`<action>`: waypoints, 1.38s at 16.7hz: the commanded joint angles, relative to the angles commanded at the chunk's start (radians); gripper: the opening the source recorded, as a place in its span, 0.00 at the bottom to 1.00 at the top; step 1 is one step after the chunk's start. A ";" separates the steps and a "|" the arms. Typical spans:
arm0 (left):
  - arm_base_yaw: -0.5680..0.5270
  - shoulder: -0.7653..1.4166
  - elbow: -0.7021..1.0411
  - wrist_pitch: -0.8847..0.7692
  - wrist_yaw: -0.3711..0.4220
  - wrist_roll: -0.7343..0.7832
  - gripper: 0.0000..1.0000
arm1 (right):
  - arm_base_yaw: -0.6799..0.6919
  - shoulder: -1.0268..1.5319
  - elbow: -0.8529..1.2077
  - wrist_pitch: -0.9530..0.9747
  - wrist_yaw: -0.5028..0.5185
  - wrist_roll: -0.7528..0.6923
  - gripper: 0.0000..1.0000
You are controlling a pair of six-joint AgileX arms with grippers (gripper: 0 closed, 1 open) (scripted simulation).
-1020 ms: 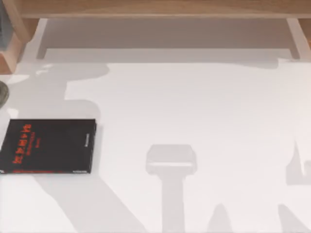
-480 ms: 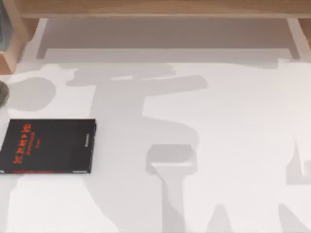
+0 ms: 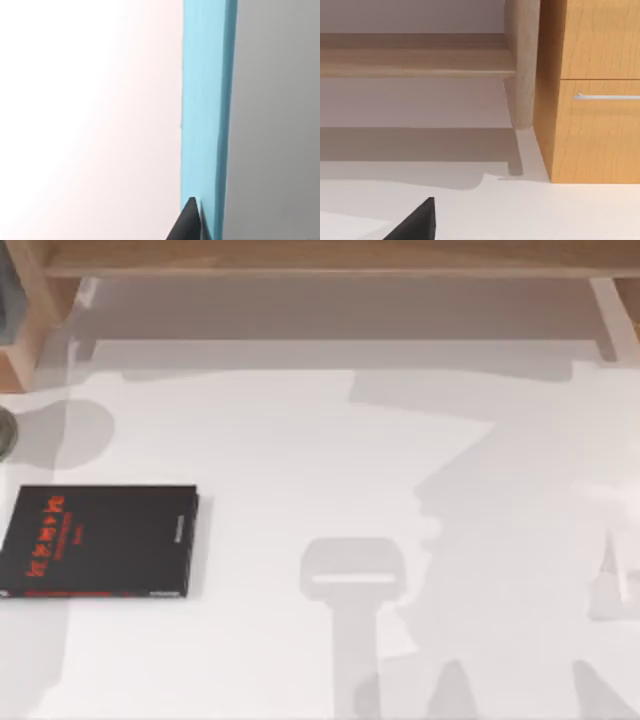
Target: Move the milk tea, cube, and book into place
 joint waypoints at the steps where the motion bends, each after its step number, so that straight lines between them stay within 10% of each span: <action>1: -0.016 -0.031 -0.020 0.010 -0.026 0.030 0.00 | 0.000 0.000 0.000 0.000 0.000 0.000 1.00; 23: -0.372 -0.303 -0.740 0.100 -0.296 0.694 0.00 | 0.000 0.000 0.000 0.000 0.000 0.000 1.00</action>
